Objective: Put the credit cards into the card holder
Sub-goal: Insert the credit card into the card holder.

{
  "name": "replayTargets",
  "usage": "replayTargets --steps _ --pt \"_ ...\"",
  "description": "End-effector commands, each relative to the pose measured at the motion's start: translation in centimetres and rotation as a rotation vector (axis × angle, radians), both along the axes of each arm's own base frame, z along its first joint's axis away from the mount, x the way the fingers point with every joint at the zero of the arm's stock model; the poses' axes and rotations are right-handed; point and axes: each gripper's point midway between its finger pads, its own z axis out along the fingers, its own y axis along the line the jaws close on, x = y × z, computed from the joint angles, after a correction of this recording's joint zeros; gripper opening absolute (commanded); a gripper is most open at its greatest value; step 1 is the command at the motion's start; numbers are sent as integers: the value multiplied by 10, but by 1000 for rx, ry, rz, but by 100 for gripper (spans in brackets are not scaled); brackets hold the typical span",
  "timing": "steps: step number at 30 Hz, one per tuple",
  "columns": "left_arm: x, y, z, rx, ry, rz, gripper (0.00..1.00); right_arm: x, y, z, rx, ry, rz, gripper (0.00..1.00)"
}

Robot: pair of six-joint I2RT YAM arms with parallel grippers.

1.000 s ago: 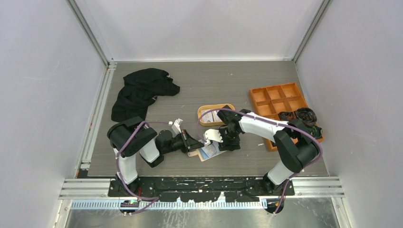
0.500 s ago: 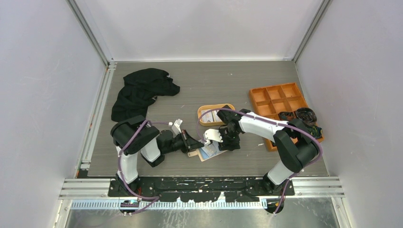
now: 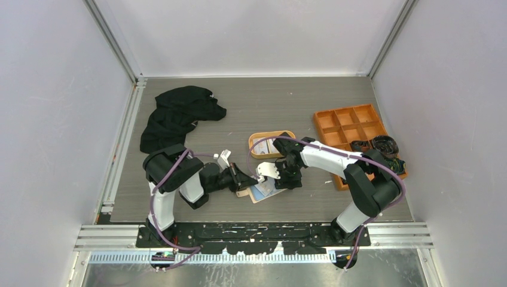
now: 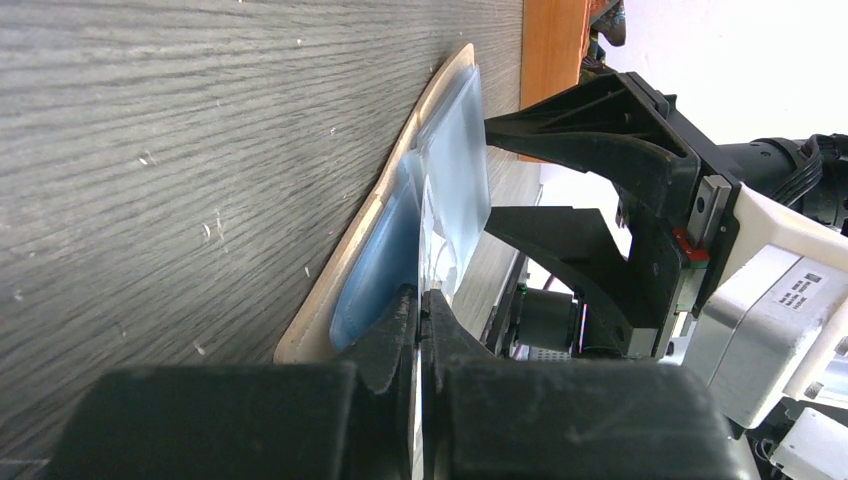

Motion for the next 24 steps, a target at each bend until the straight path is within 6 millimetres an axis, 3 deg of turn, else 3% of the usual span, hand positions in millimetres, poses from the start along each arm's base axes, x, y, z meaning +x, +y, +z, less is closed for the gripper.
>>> replayTargets --steps 1,24 --pt "5 -5 9 -33 -33 4 0 -6 9 -5 18 36 6 60" --pt "-6 -16 -6 -57 113 -30 0 -5 10 -4 21 30 8 59"
